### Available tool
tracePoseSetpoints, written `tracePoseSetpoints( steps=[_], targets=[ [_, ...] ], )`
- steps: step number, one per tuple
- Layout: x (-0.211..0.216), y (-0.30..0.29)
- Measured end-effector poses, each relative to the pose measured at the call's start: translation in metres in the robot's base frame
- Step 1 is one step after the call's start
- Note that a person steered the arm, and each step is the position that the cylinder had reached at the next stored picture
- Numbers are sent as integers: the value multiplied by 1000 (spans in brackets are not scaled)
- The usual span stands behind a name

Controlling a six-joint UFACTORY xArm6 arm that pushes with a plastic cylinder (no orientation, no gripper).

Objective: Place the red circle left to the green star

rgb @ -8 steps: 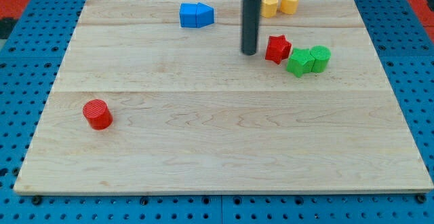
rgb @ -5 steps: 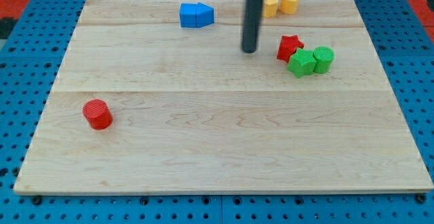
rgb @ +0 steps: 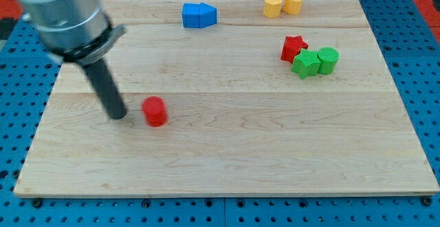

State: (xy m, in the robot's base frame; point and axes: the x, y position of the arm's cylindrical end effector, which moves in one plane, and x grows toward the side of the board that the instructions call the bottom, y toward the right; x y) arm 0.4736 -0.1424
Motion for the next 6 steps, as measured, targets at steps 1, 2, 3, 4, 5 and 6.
tracePoseSetpoints(
  steps=[1,2,3,4,5,6],
  targets=[
    [-14,91],
    [-9,-8],
    [27,-19],
    [45,72],
    [-6,158],
    [-42,174]
  ],
)
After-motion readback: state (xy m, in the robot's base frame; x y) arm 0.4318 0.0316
